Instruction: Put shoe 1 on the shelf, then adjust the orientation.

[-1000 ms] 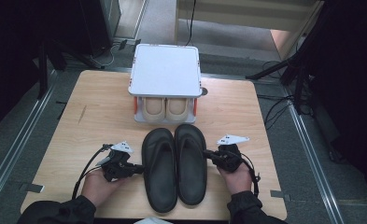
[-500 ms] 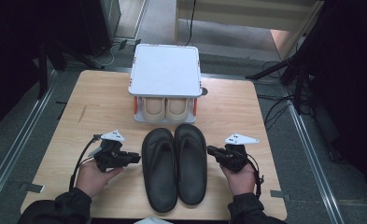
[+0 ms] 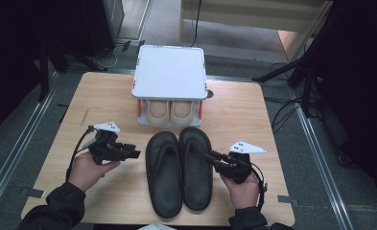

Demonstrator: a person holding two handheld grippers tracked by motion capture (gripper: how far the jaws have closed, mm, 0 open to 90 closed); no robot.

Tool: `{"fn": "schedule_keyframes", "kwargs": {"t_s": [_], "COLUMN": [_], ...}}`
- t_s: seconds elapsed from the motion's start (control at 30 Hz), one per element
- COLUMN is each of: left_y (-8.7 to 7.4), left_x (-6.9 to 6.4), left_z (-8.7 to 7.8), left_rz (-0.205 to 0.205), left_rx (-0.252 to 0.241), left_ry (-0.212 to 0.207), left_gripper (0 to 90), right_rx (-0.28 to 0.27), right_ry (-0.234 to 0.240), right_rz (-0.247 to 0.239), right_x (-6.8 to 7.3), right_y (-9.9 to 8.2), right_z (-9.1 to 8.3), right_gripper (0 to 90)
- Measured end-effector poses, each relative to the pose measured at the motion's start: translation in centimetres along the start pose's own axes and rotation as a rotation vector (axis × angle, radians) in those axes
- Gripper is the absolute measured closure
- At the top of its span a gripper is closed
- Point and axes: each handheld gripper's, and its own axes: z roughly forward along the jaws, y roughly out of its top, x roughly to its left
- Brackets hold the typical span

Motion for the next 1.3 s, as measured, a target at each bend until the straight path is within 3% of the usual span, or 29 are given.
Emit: {"fn": "schedule_keyframes", "kwargs": {"t_s": [0.1,0.13,0.23,0.47,0.77,0.9,1.3], "left_y": [0.4,0.3,0.2,0.1,0.0,-0.1,-0.2], "left_x": [0.2,0.4,0.6,0.6,0.6,0.8,0.9], "left_z": [-0.4,-0.6,-0.6,-0.7,-1.1,-1.3,-1.5], "left_rz": [0.008,0.011,0.002,0.024,0.018,0.017,0.018], "left_rx": [-0.022,-0.052,-0.05,-0.03,-0.045,-0.051,-0.06], "left_ry": [-0.003,-0.002,0.004,0.005,0.004,0.01,0.014], "left_gripper": [57.9,57.2,56.2,56.0,55.6,55.5,55.7], "right_rx": [-0.01,-0.02,-0.026,-0.045,-0.063,-0.07,-0.045], "right_ry": [0.001,0.007,0.005,0.002,-0.035,-0.032,-0.065], "right_rz": [0.014,0.016,0.0,0.008,0.006,0.037,0.047], "right_x": [0.4,1.0,1.8,3.1,4.1,4.6,6.3], "right_y": [-0.1,-0.2,-0.3,-0.6,-0.8,-1.2,-2.2], "right_z": [0.0,0.2,0.5,1.1,1.4,1.8,3.6], "right_gripper": [61.3,58.0,54.9,53.5,50.2,50.2,43.1]}}
